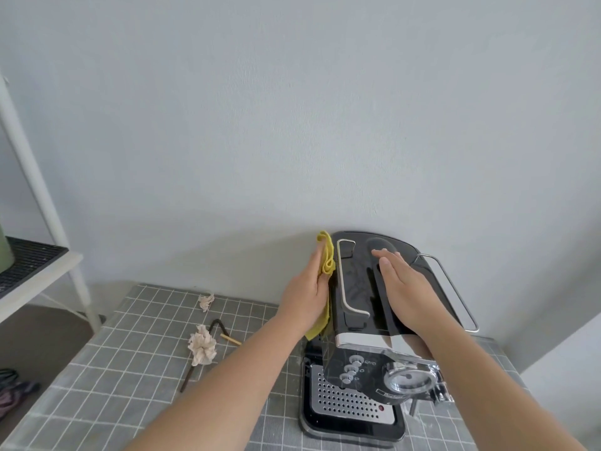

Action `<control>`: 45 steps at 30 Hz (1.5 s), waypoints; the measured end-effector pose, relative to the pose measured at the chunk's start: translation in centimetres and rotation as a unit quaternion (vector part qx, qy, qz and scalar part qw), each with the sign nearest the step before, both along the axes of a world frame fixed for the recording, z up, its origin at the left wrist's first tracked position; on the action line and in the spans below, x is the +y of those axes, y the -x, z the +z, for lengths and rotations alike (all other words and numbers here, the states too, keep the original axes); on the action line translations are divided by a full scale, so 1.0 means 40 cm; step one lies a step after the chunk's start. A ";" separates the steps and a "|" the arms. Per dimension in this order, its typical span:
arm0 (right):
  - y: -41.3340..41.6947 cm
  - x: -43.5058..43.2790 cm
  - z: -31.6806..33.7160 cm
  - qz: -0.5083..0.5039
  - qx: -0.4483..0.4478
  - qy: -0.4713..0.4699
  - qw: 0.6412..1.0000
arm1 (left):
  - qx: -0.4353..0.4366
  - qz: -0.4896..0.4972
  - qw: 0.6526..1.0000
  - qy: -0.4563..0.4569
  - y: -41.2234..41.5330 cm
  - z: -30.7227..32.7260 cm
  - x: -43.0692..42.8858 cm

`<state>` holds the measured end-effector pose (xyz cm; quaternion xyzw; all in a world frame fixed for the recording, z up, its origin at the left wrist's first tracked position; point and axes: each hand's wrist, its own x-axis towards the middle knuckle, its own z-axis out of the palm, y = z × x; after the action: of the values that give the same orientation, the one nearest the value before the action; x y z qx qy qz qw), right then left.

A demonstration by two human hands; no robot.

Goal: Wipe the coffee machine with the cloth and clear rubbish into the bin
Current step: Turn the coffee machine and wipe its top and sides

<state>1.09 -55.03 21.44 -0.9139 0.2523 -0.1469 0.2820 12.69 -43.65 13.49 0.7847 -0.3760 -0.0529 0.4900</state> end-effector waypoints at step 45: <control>-0.003 -0.009 -0.010 -0.005 -0.006 -0.005 1.000 | 0.023 -0.145 0.987 0.070 0.047 -0.020 0.031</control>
<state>1.22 -55.38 21.03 -0.9103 0.2562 -0.1527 0.2869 10.80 -42.39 12.68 0.6842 -0.4775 -0.1147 0.5393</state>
